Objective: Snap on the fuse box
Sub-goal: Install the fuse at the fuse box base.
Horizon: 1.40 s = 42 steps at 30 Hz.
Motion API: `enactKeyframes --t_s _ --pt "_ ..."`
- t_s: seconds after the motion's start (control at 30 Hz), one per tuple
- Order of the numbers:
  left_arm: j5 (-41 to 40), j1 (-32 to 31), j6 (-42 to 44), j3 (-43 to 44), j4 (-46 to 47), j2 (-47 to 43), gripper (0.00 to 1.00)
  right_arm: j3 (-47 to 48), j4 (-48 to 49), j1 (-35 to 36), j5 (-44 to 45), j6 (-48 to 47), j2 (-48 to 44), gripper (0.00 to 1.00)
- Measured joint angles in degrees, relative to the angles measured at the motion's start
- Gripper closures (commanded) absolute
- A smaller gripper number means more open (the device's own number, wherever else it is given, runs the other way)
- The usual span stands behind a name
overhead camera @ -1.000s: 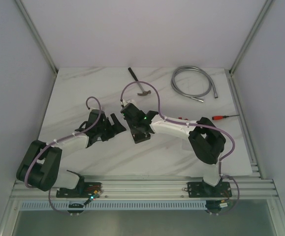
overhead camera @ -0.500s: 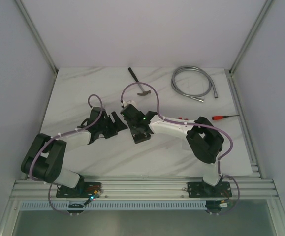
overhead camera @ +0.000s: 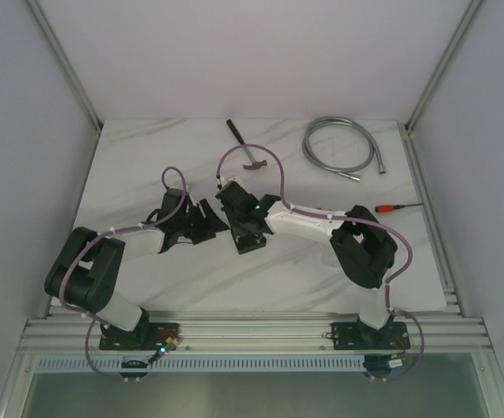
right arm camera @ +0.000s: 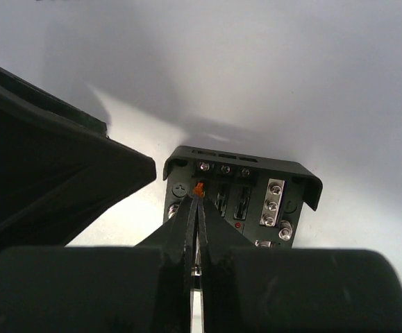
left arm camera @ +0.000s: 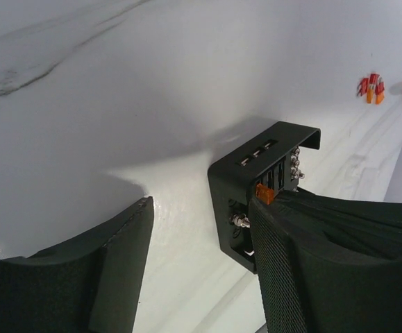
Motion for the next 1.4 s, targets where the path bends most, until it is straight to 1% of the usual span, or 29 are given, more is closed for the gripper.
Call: enactKeyframes --t_s 0.3,0.57,0.7,1.03,1.4 --pt "3.04 -1.42 -0.04 0.17 2.36 2.21 0.41 -1.09 1.03 -1.42 -3.04 0.83 -0.46 1.0" --pt "3.63 -2.23 -0.15 0.17 2.99 3.28 0.52 -1.75 1.6 -1.68 -3.87 0.74 -0.55 1.0" --pt "3.89 -2.54 -0.17 0.17 3.13 3.76 0.56 -2.54 2.4 -1.75 -3.91 0.55 -0.85 1.0" --pt "3.89 -2.78 -0.17 0.17 3.21 3.96 0.56 -4.68 4.81 -2.56 -5.16 0.35 -1.66 1.0" --pt "3.98 -2.97 -0.2 0.17 3.32 4.13 0.57 -3.72 4.28 -2.64 -5.55 -0.33 -0.61 1.0"
